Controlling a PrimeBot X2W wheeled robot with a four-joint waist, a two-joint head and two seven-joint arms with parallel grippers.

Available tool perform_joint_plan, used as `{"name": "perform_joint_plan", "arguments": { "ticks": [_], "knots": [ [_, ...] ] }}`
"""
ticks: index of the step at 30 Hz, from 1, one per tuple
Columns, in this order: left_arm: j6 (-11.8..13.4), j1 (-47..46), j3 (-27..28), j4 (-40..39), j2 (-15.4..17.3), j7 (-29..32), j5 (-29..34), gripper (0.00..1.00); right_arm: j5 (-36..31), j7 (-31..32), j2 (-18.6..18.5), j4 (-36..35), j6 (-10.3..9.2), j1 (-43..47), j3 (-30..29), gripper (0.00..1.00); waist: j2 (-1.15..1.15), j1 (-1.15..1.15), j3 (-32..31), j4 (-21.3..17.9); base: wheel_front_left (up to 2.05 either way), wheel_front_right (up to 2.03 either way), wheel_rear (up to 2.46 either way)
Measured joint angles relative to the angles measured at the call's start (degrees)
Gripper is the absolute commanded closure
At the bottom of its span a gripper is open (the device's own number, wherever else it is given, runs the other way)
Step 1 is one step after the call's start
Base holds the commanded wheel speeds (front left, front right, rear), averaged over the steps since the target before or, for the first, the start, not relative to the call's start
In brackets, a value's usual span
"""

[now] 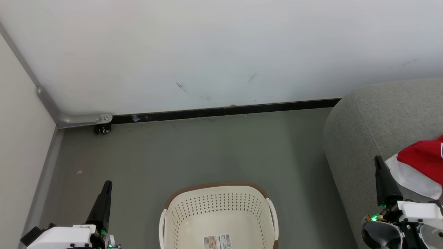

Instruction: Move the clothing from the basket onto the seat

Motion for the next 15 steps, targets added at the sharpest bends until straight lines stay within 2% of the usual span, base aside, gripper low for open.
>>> {"name": "perform_joint_plan", "arguments": {
  "ticks": [15],
  "knots": [
    [0.0,0.0,0.1,0.2,0.0,0.0,0.0,1.00,0.0,0.0,0.0,0.0,0.00,0.0,0.0,1.00,0.00,0.00,0.0,0.0,0.00,0.00,0.00]
  ]
}}
